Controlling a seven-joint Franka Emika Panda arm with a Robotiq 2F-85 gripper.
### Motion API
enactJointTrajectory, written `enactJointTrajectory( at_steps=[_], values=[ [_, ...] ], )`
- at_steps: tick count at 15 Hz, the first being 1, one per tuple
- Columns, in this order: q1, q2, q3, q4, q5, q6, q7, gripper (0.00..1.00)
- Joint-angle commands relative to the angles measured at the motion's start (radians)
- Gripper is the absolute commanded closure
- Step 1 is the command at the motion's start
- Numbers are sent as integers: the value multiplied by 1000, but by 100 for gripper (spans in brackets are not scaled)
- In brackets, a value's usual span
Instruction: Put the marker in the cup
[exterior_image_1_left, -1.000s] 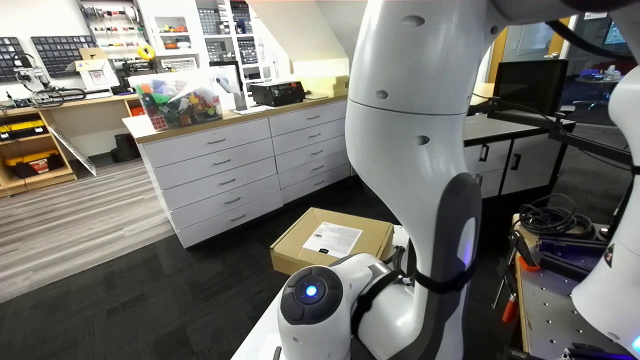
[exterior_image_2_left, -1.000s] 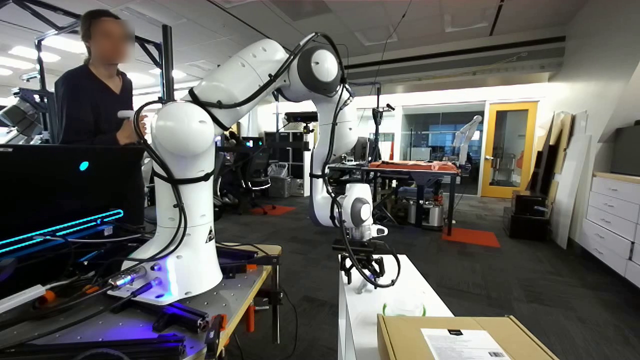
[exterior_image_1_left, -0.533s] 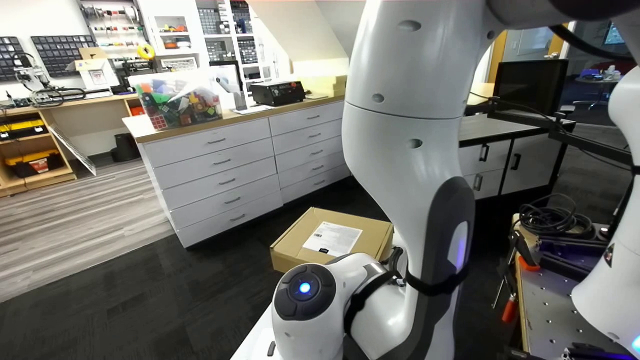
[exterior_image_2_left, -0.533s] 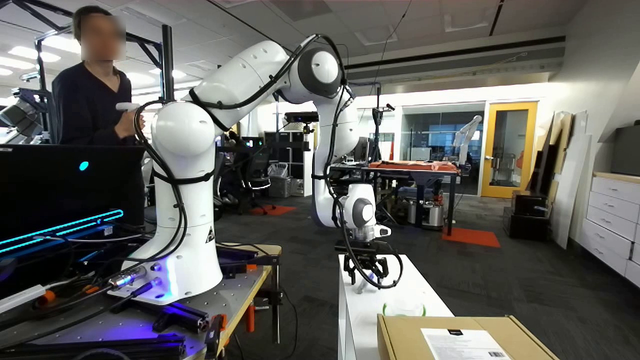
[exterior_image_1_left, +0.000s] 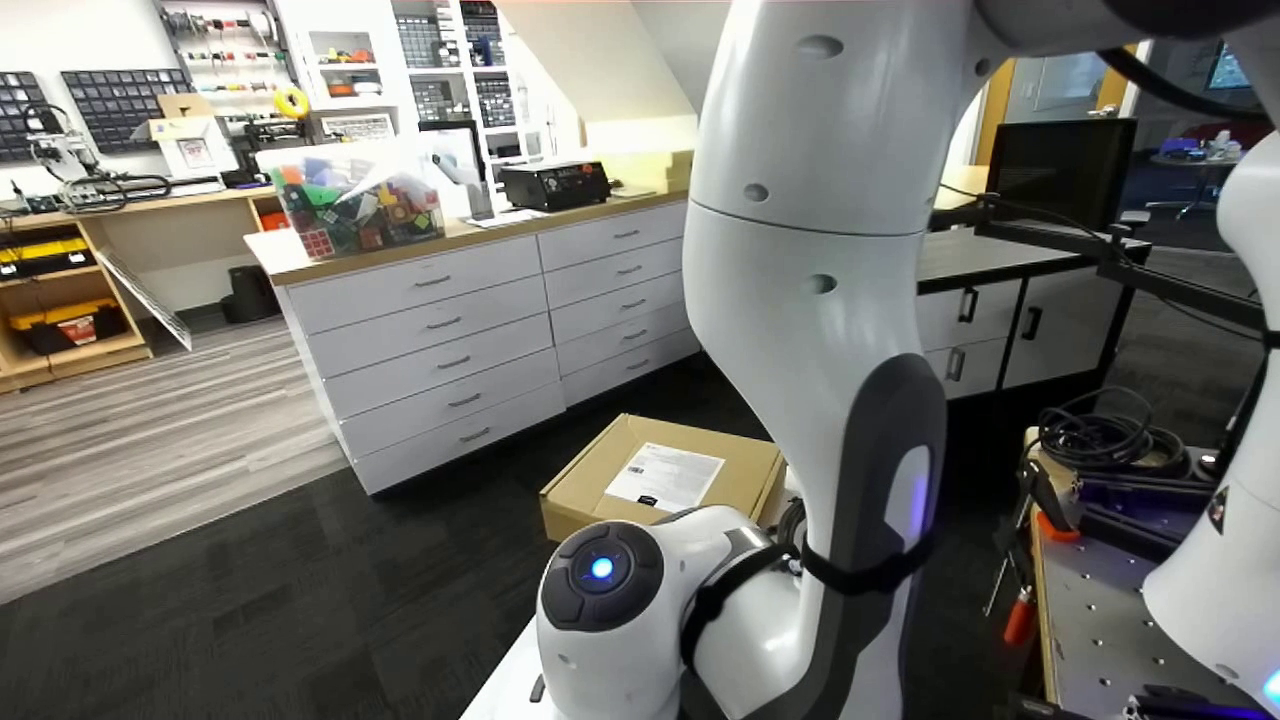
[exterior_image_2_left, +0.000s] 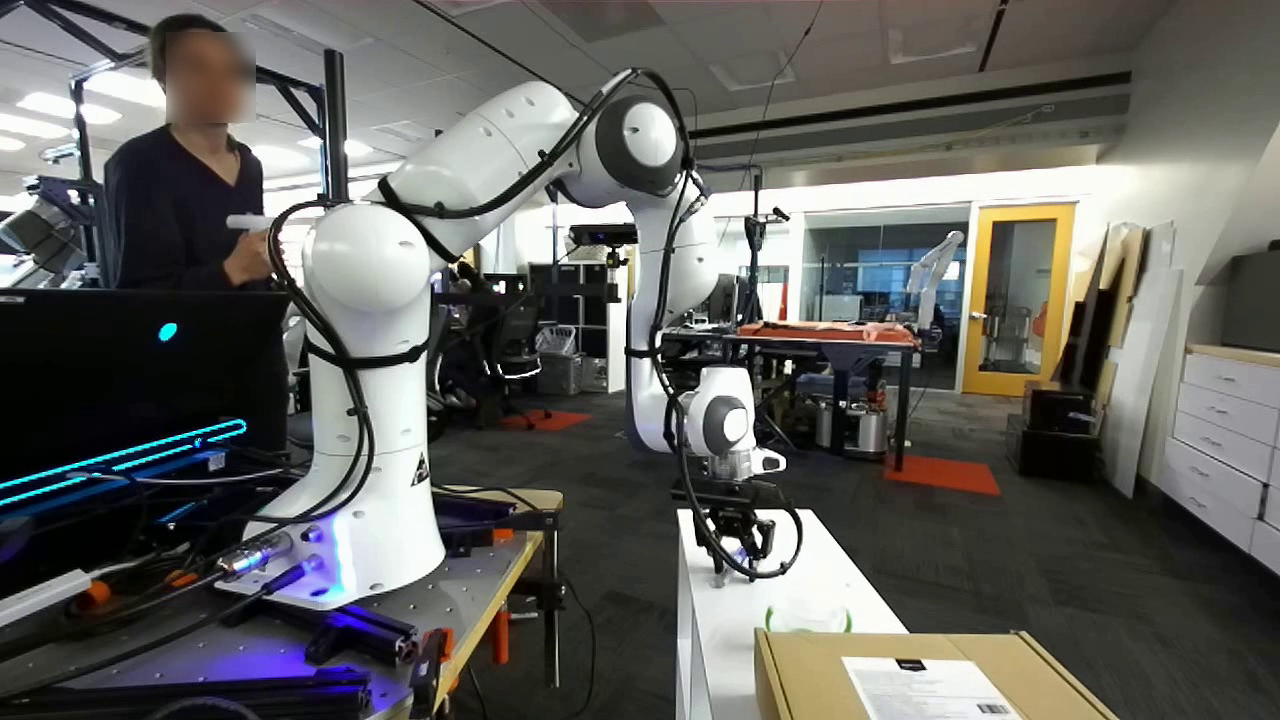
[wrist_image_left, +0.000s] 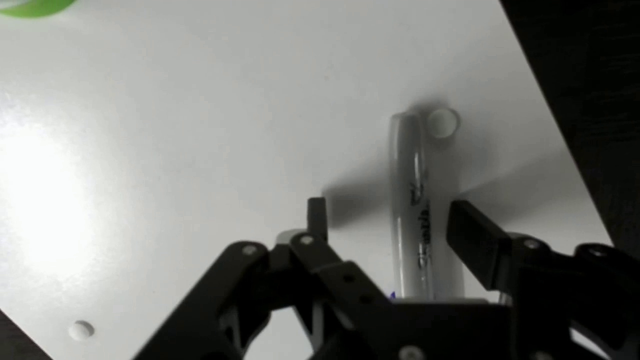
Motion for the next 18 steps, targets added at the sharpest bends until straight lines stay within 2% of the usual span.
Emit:
enactJointTrajectory(
  at_steps=[1, 6, 7, 9, 11, 18],
  values=[
    [7, -6, -2, -22, 37, 20, -3, 65],
    [5, -13, 2, -25, 59, 13, -4, 97],
    [3, -17, 4, -26, 62, 8, -5, 99],
    [3, -29, 2, -32, 69, -2, -4, 95],
    [-1, -46, 2, -41, 77, -18, -5, 95],
    [6, -142, -37, -89, 98, -92, 20, 95]
  ],
)
